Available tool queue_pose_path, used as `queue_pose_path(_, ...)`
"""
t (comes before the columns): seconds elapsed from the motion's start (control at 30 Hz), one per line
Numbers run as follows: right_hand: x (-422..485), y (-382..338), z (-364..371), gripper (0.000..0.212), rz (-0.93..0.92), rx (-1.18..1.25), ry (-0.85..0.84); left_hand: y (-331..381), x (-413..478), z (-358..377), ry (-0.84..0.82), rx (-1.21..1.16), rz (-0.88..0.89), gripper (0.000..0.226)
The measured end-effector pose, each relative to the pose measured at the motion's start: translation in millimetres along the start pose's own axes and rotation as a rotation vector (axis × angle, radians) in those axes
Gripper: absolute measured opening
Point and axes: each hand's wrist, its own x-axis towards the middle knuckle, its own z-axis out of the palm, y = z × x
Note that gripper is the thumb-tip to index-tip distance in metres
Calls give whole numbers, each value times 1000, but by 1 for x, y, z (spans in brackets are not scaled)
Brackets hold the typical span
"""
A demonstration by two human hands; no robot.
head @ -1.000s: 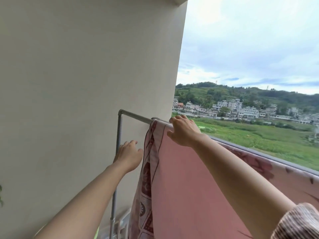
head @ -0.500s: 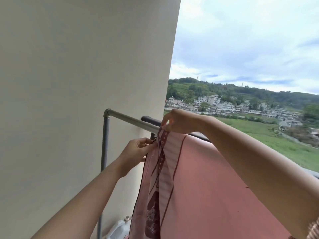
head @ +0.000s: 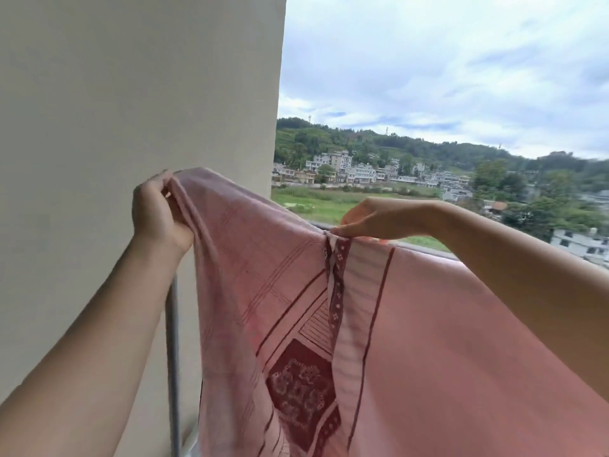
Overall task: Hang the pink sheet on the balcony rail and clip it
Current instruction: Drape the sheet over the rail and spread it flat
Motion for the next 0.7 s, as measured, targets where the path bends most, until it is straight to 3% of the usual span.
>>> queue_pose_path(0.1, 4, -10, 4, 32, -12, 80, 89, -6, 5, -40, -23, 288, -163, 31)
queue_pose_path(0.23, 34, -48, 22, 32, -23, 102, 131, -22, 5, -62, -281, 484, -412, 31)
queue_pose_path(0.3, 49, -65, 31, 31, -8, 44, 125, -24, 5, -55, -404, 633, -399, 41)
queue_pose_path(0.37, 61, -74, 39, 30, 3, 1, 156, -27, 6, -47, -393, 824, -286, 42)
queue_pose_path(0.47, 61, -75, 39, 37, -1, 32, 209, -27, 16, -35, -308, 859, 5, 20)
queue_pose_path(0.57, 50, -63, 30, 44, 66, 47, 100, -6, 45, -38, 35, 837, 255, 45)
queue_pose_path(0.63, 44, -54, 26, 55, 120, 7, 34, 12, 70, -60, 330, 782, 290, 44)
queue_pose_path(0.7, 44, -48, 26, 52, 138, -40, 3, 14, 83, -91, 477, 824, 239, 38)
